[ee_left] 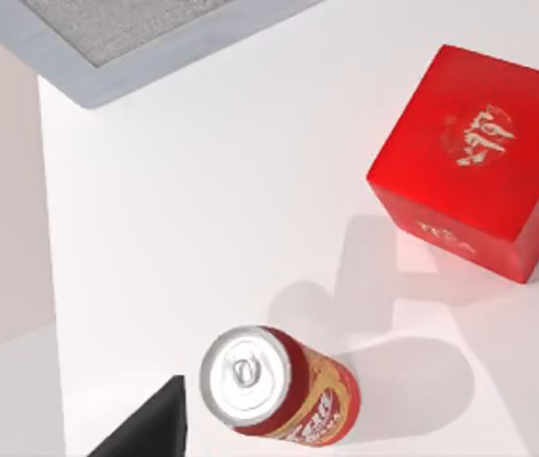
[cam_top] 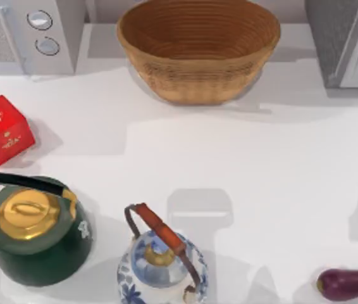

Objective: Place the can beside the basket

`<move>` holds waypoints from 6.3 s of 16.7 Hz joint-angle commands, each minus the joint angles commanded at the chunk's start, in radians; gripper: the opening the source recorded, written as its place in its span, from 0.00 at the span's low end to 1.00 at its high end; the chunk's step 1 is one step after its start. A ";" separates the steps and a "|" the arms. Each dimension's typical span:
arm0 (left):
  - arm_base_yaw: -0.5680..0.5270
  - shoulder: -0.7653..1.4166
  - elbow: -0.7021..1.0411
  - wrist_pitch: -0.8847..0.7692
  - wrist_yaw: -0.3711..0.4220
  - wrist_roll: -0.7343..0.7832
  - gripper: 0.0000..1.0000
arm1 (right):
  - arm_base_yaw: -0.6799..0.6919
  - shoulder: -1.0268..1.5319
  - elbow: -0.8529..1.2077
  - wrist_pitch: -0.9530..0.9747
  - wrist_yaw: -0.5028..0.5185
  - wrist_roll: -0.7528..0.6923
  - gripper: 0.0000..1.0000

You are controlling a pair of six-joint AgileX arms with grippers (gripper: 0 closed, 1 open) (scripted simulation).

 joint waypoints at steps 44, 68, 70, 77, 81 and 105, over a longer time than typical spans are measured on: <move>0.194 1.091 0.666 -0.420 -0.006 0.603 0.32 | 0.000 0.000 0.000 0.000 0.000 0.000 1.00; -0.027 1.047 0.960 -0.595 -0.043 0.073 0.00 | 0.000 0.000 0.000 0.000 0.000 0.000 1.00; -0.132 1.083 1.034 -0.649 -0.041 -0.114 0.00 | 0.000 0.000 0.000 0.000 0.000 0.000 1.00; -0.569 1.298 1.294 -0.788 -0.018 -0.790 0.00 | 0.000 0.000 0.000 0.000 0.000 0.000 1.00; -0.803 1.424 1.429 -0.825 -0.006 -1.111 0.00 | 0.000 0.000 0.000 0.000 0.000 0.000 1.00; -1.024 1.557 1.508 -0.802 -0.002 -1.396 0.15 | 0.000 0.000 0.000 0.000 0.000 0.000 1.00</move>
